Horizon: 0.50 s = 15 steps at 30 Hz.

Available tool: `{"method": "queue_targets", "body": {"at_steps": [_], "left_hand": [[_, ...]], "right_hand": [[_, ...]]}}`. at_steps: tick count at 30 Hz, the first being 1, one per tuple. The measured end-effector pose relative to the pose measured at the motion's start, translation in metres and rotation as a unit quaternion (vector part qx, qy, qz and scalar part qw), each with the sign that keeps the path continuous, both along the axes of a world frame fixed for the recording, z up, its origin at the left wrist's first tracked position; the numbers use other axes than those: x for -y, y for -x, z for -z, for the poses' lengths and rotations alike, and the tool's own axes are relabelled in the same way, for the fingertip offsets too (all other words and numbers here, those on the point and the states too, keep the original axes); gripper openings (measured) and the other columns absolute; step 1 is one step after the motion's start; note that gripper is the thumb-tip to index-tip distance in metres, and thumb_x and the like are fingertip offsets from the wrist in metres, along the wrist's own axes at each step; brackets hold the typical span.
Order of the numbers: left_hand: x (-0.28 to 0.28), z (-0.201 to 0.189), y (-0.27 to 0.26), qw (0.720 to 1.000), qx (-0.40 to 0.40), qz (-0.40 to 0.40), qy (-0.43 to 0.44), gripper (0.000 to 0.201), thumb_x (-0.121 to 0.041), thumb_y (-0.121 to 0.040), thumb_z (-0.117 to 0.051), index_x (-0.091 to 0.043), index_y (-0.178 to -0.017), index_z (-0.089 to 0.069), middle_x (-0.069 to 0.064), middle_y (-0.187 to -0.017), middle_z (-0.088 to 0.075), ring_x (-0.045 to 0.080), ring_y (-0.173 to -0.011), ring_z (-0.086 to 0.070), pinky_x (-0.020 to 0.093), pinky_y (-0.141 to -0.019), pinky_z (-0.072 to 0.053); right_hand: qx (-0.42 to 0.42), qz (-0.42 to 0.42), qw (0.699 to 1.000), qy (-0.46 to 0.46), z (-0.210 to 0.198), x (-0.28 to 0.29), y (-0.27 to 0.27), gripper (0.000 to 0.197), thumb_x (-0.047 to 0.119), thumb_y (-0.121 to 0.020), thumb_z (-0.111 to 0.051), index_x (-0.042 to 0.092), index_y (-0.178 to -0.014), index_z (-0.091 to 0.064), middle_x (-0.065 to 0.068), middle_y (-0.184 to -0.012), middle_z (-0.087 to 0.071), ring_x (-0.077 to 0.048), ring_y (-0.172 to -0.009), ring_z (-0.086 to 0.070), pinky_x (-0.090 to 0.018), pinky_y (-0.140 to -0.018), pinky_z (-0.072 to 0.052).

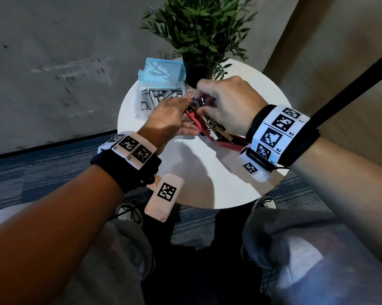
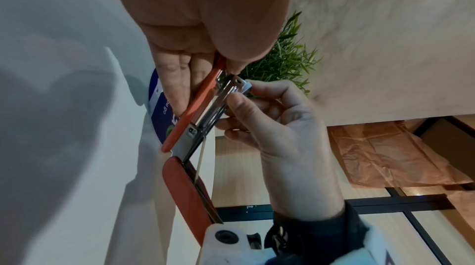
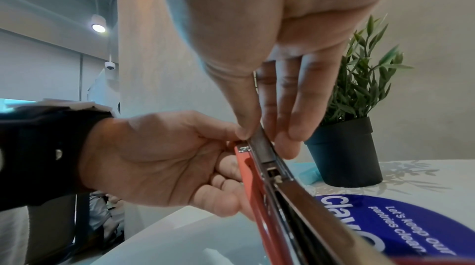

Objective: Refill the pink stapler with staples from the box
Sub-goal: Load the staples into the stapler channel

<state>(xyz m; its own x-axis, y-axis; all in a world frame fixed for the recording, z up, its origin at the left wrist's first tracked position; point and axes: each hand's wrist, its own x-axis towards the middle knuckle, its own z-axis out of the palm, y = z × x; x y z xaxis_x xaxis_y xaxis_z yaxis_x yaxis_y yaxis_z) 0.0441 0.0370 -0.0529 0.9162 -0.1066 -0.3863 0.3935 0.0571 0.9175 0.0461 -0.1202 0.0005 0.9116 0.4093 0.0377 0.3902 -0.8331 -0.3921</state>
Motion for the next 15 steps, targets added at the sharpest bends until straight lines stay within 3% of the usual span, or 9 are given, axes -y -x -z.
{"method": "queue_targets", "body": {"at_steps": [5, 8, 10, 12, 15], "left_hand": [[0.002, -0.005, 0.002, 1.0, -0.001, 0.013, 0.002, 0.048, -0.039, -0.102, -0.045, 0.005, -0.115, -0.057, 0.021, -0.079, -0.071, 0.028, -0.063, -0.069, 0.041, -0.071, -0.061], [0.003, -0.014, 0.006, 0.998, 0.014, 0.055, 0.005, 0.052, -0.052, -0.098, -0.045, -0.005, -0.11, -0.064, 0.016, -0.083, -0.07, 0.022, -0.065, -0.067, 0.036, -0.073, -0.061], [0.004, -0.016, 0.009, 0.997, 0.039, 0.072, -0.002, 0.048, -0.052, -0.096, -0.05, -0.007, -0.103, -0.065, 0.016, -0.085, -0.07, 0.022, -0.069, -0.066, 0.035, -0.075, -0.061], [0.004, -0.014, 0.012, 0.996, 0.054, 0.075, -0.005, 0.04, -0.044, -0.097, -0.054, -0.005, -0.101, -0.063, 0.016, -0.085, -0.069, 0.021, -0.068, -0.065, 0.032, -0.072, -0.06], [0.005, -0.012, 0.012, 0.997, 0.056, 0.059, -0.01, 0.038, -0.037, -0.097, -0.057, -0.001, -0.108, -0.06, 0.016, -0.081, -0.068, 0.017, -0.061, -0.064, 0.03, -0.069, -0.061]], "right_hand": [[0.007, -0.002, 1.0, 0.003, 0.003, 0.001, 0.0, 0.019, 0.028, -0.087, -0.068, 0.026, -0.102, -0.057, -0.002, -0.09, -0.069, -0.024, -0.082, -0.063, -0.036, -0.072, -0.053], [0.019, 0.001, 1.0, -0.001, 0.004, 0.005, 0.0, 0.02, 0.029, -0.088, -0.067, 0.026, -0.103, -0.055, 0.002, -0.083, -0.06, -0.022, -0.076, -0.055, -0.03, -0.066, -0.04], [0.026, 0.001, 1.0, -0.003, 0.003, 0.008, -0.001, 0.02, 0.029, -0.088, -0.067, 0.025, -0.104, -0.055, 0.005, -0.08, -0.054, -0.02, -0.072, -0.05, -0.027, -0.065, -0.034], [0.023, 0.004, 1.0, -0.01, 0.002, 0.008, -0.001, 0.019, 0.028, -0.088, -0.067, 0.022, -0.103, -0.057, 0.004, -0.078, -0.057, -0.02, -0.071, -0.053, -0.028, -0.064, -0.036], [0.011, 0.008, 1.0, -0.027, 0.005, 0.007, -0.002, 0.018, 0.027, -0.086, -0.068, 0.025, -0.102, -0.059, -0.001, -0.083, -0.066, -0.022, -0.074, -0.059, -0.035, -0.069, -0.05]]}}
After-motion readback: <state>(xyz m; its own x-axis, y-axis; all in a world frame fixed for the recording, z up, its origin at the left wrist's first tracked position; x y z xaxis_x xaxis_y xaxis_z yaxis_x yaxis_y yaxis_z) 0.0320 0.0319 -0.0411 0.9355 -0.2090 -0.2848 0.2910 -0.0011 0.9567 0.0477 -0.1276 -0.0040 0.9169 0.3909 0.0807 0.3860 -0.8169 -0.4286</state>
